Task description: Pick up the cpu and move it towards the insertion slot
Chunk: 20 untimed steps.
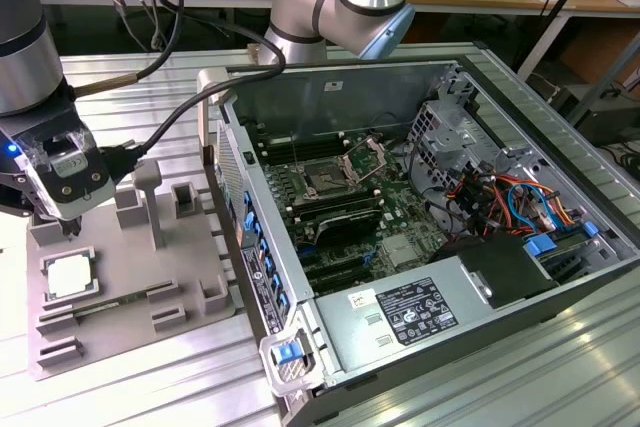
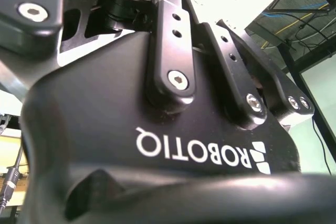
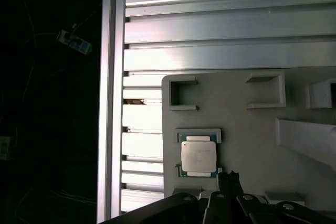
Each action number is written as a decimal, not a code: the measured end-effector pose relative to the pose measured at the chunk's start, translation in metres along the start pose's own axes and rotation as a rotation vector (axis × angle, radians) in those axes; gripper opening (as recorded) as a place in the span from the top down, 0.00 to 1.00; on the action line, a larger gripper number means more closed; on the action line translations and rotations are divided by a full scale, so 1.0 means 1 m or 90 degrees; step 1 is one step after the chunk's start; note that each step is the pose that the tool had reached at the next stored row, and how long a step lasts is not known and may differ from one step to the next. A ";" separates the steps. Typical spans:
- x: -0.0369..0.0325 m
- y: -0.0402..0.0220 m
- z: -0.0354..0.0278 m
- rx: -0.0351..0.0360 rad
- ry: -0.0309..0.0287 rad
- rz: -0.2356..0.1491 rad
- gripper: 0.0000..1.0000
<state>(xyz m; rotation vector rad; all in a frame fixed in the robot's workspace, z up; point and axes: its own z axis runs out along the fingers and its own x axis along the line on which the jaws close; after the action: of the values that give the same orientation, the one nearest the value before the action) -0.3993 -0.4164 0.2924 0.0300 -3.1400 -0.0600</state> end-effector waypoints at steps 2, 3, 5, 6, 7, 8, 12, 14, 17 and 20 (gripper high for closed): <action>0.0000 0.0000 0.0002 0.0000 0.0000 0.000 0.89; 0.0000 0.0000 0.0005 0.0000 0.0000 0.000 0.89; 0.0000 0.0000 0.0008 0.0000 0.0000 0.000 0.89; 0.0000 -0.0001 0.0011 0.0000 0.0000 0.000 0.89; 0.0000 0.0000 0.0012 0.0000 0.0000 0.000 0.89; 0.0000 0.0000 0.0013 0.0000 0.0000 0.000 0.89; 0.0000 -0.0001 0.0027 0.0000 0.0000 0.000 0.89; 0.0000 -0.0001 0.0029 0.0000 0.0000 0.000 0.89; 0.0000 -0.0001 0.0035 0.0000 0.0000 0.000 0.89; 0.0000 -0.0001 0.0039 0.0000 0.0000 0.000 0.89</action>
<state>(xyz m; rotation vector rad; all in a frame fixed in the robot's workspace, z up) -0.3993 -0.4164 0.2886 0.0301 -3.1399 -0.0600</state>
